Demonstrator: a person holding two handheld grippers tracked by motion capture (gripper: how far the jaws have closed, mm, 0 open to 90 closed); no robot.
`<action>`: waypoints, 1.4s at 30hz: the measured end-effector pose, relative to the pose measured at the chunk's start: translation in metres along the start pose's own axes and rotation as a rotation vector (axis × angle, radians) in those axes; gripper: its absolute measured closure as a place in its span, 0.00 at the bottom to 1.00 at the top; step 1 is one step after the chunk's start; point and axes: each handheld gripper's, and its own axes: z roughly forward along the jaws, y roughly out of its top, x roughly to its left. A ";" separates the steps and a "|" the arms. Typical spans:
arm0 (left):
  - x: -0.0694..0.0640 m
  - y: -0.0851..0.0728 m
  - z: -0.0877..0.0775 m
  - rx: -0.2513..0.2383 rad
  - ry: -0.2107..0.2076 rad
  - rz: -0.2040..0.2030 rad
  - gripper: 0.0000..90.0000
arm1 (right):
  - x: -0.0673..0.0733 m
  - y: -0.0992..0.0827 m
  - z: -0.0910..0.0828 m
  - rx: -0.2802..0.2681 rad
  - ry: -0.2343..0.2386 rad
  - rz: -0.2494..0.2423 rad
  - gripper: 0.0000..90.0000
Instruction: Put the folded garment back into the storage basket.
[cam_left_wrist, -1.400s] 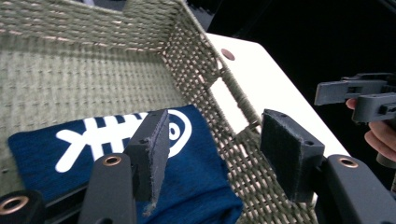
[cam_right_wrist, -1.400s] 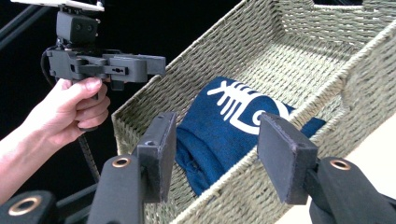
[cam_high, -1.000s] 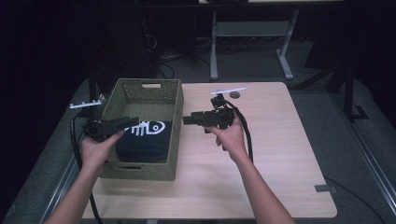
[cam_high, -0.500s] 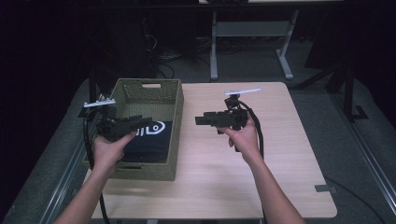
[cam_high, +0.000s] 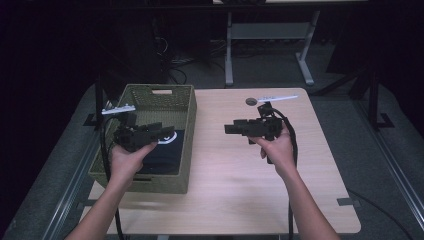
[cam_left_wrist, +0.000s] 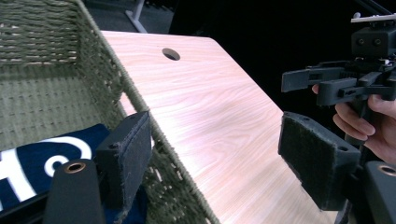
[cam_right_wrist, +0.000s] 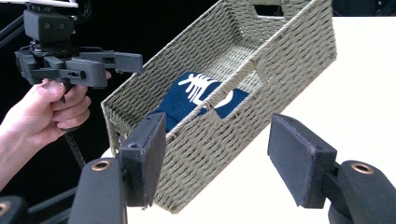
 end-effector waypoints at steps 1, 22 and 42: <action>-0.001 0.000 0.001 0.002 -0.006 0.005 0.28 | -0.001 0.000 -0.003 -0.001 -0.003 0.000 0.41; -0.034 -0.002 0.031 0.040 -0.049 0.068 0.27 | -0.017 -0.018 -0.046 -0.018 -0.068 0.019 0.40; -0.060 -0.002 0.060 0.056 -0.089 0.099 0.26 | -0.030 -0.030 -0.086 -0.047 -0.112 0.041 0.39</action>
